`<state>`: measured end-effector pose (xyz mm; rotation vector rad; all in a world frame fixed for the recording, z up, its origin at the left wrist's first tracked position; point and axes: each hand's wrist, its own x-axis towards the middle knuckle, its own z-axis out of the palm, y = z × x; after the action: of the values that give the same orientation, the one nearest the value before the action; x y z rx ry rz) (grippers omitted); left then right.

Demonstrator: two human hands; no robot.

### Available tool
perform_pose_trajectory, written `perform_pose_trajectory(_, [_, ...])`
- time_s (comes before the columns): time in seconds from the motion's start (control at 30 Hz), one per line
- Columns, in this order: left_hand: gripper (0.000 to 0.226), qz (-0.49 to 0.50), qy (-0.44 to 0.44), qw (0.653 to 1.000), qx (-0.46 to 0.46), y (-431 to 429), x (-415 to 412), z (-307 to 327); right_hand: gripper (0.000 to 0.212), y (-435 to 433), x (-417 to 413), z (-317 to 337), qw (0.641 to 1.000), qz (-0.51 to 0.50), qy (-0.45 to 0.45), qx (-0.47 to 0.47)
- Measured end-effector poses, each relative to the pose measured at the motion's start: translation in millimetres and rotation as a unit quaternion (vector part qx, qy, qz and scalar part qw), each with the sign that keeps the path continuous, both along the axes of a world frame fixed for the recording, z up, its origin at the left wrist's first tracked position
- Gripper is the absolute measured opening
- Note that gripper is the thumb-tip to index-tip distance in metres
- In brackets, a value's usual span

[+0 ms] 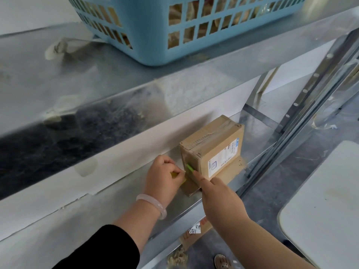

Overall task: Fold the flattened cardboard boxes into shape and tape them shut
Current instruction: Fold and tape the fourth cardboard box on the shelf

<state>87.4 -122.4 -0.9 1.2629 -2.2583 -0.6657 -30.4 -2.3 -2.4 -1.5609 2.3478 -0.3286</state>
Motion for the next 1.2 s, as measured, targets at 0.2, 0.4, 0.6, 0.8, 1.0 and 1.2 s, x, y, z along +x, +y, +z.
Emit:
perform_pose_trajectory(0.2, [0.009,0.024,0.012,0.999,-0.021,-12,18,-5,0.061,13,-13,7,0.992,0.094,-0.045,-0.070])
perform_pose_trajectory(0.4, [0.006,0.033,-0.037,0.993,-0.110,-20,43,-1,0.038,33,-65,6,0.937,0.058,-0.062,-0.340])
perform_pose_trajectory(0.6, [0.026,0.052,-0.100,0.977,-0.182,-19,65,-16,0.025,33,-157,-8,0.938,-0.193,-0.162,-0.239])
perform_pose_trajectory(0.8, [0.041,0.086,-0.179,0.968,-0.156,11,71,-48,0.031,-37,-220,-24,0.989,-0.128,-0.058,-0.045])
perform_pose_trajectory(1.0, [0.060,0.139,-0.235,0.959,-0.077,35,77,-68,0.024,-58,-218,-28,0.996,-0.031,0.075,0.041])
perform_pose_trajectory(1.2, [0.049,0.155,-0.040,0.982,-0.103,52,16,-19,0.037,-74,-199,19,0.847,-0.166,-0.480,-0.156])
